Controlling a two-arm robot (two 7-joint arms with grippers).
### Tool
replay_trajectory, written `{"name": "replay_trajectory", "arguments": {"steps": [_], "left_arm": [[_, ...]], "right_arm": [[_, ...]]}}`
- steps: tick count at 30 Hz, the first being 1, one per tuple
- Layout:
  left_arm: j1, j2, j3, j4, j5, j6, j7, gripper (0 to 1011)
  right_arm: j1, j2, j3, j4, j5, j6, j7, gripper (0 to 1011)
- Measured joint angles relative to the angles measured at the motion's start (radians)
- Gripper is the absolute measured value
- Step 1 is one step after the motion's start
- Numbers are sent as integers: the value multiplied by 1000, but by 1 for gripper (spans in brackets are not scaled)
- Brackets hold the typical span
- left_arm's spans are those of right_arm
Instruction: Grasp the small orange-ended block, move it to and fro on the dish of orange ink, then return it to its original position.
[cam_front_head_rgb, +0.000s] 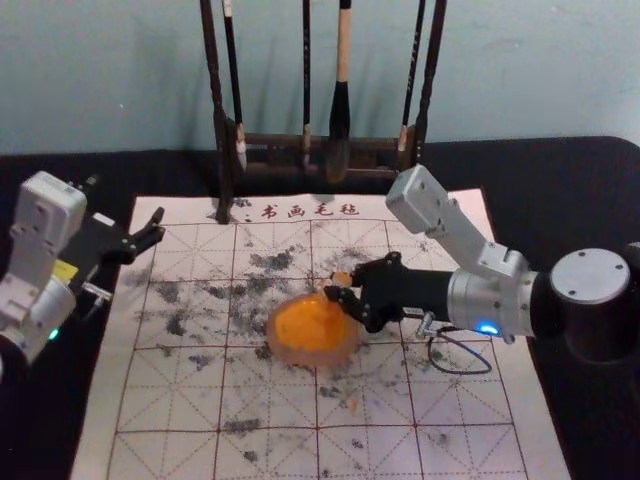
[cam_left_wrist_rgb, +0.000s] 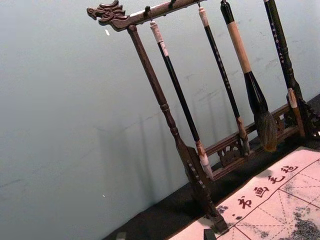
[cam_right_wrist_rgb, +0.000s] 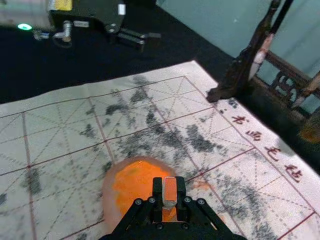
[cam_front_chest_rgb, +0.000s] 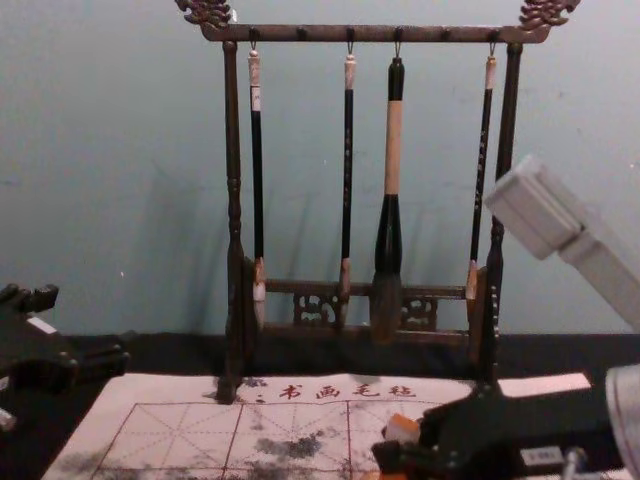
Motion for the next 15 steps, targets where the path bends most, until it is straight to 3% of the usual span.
{"name": "replay_trajectory", "arguments": {"steps": [15], "left_arm": [[0,0,0,0,0,0,0,1001]], "right_arm": [[-34,32,-16,-46,22,5,11,121]]}}
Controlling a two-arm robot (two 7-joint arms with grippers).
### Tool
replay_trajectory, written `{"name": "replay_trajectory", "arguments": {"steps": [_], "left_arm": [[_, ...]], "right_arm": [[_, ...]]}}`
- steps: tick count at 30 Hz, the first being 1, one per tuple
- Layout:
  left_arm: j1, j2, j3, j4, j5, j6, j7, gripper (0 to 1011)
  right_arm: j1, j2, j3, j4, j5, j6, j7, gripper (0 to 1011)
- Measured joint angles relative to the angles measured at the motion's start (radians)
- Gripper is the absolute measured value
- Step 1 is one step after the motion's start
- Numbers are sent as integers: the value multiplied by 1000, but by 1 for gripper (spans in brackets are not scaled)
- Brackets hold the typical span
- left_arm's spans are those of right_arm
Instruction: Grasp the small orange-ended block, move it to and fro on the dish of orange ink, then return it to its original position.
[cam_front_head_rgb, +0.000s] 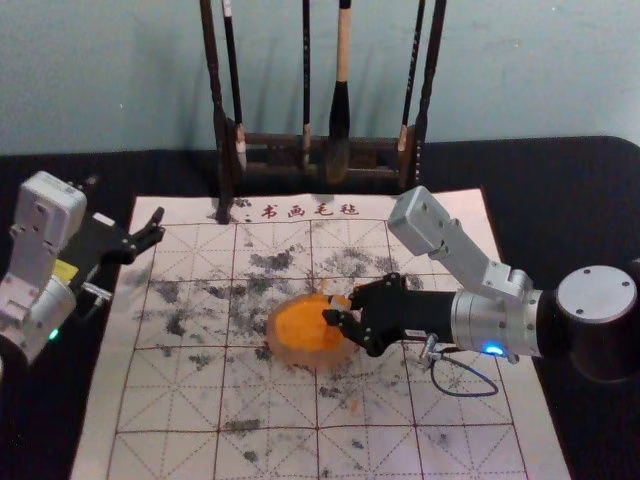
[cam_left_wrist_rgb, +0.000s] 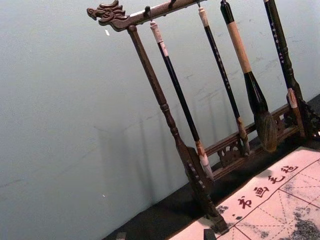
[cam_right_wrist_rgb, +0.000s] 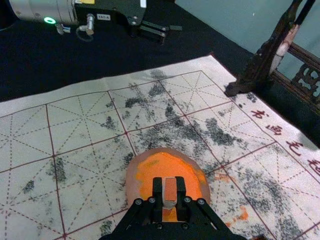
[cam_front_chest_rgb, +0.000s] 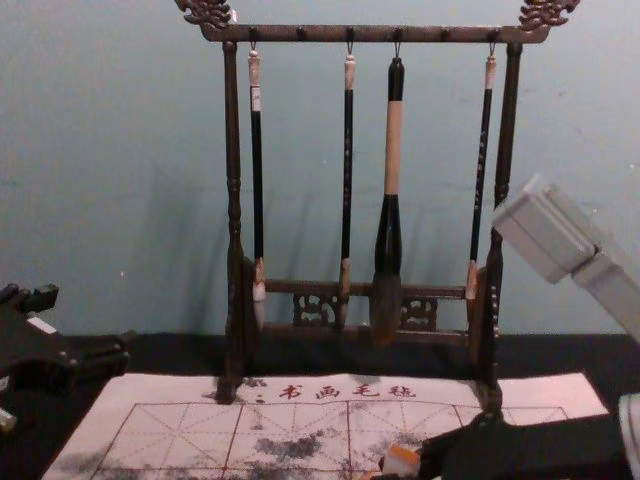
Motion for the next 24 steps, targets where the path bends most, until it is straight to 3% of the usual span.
{"name": "replay_trajectory", "arguments": {"steps": [8,24], "left_arm": [[0,0,0,0,0,0,0,1001],[0,0,0,0,0,0,0,1001]], "right_arm": [[2,-8,-11,-5,11,4,2,121],[56,-63,-45,72,19,16,7,121]]}}
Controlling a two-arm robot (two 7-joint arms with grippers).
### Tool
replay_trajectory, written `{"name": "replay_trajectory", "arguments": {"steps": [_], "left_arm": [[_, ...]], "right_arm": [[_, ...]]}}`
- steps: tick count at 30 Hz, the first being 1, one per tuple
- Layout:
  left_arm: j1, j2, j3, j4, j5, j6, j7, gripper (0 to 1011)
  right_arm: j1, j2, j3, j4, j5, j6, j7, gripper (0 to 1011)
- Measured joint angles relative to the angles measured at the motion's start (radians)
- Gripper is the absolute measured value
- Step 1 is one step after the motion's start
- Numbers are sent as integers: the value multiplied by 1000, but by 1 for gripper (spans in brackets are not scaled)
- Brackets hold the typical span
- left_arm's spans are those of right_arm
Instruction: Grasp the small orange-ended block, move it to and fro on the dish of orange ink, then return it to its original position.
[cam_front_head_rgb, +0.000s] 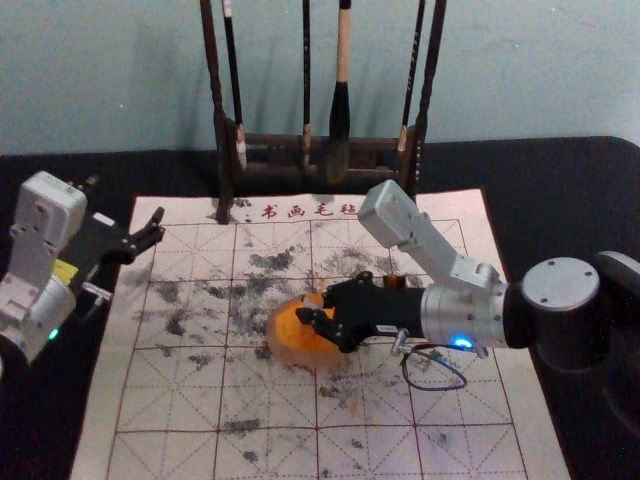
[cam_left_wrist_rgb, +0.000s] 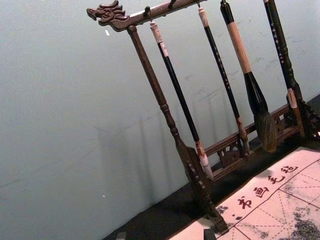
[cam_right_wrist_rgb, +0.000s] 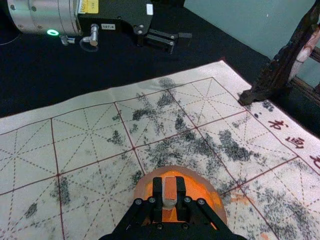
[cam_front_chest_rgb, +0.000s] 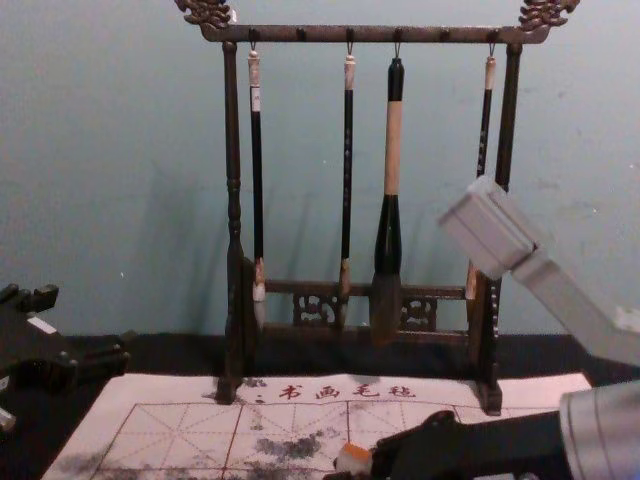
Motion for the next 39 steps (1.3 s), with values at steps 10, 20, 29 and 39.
{"name": "replay_trajectory", "arguments": {"steps": [10,20,29,39], "left_arm": [[0,0,0,0,0,0,0,1001],[0,0,0,0,0,0,0,1001],[0,0,0,0,0,0,0,1001],[0,0,0,0,0,0,0,1001]], "right_arm": [[31,-33,-6,51,-3,-8,-9,121],[46,-43,-2,76,-17,-13,-25,121],[40,-28,12,66,-27,-12,-36,121],[21,-1,26,36,-30,-9,-33,121]]}}
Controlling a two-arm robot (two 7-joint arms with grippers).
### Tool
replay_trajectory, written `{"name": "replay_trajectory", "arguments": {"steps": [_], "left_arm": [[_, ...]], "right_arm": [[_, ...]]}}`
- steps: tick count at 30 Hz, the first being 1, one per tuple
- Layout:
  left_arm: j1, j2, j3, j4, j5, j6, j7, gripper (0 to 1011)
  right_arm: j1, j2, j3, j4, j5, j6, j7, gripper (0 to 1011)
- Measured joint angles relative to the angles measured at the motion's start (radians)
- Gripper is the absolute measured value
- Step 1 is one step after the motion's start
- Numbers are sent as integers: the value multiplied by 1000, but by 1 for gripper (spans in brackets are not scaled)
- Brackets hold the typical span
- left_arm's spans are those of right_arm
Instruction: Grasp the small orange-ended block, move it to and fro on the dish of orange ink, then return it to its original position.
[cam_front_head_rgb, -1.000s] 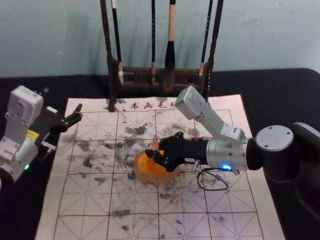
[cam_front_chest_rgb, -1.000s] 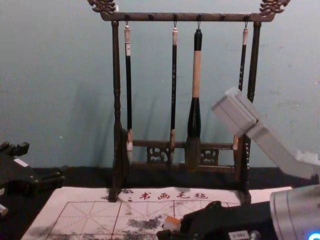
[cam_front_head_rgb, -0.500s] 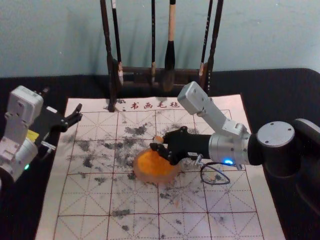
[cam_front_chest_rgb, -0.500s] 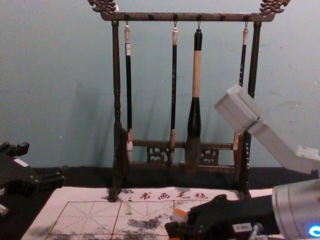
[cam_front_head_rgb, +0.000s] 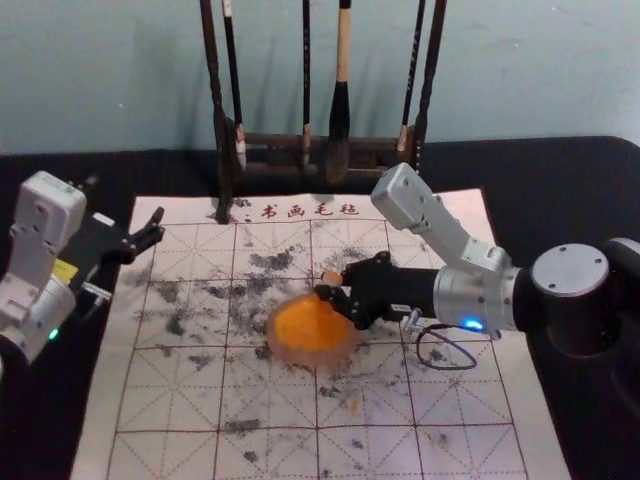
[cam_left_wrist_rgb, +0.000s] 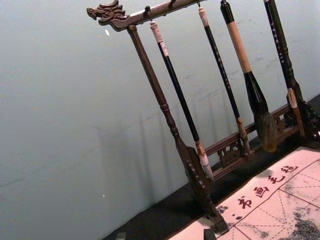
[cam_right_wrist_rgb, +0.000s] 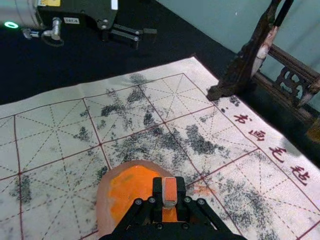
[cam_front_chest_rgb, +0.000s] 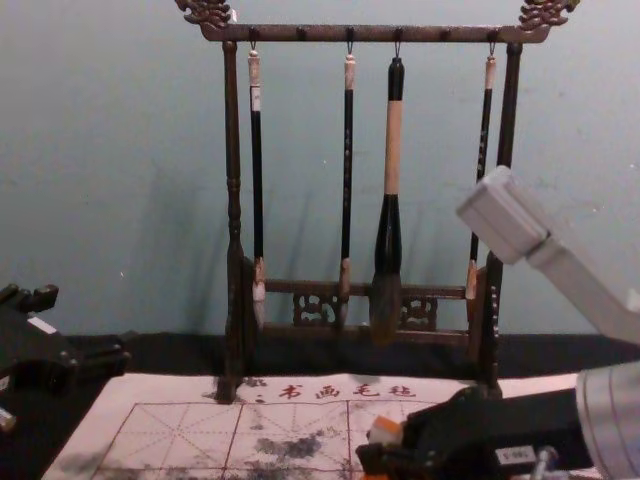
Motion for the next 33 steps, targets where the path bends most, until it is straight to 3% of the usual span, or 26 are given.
{"name": "replay_trajectory", "arguments": {"steps": [16,33], "left_arm": [[0,0,0,0,0,0,0,1001],[0,0,0,0,0,0,0,1001]], "right_arm": [[-38,38,-5,-61,9,5,27,121],[-23,14,-31,-56,22,3,40,121]]}}
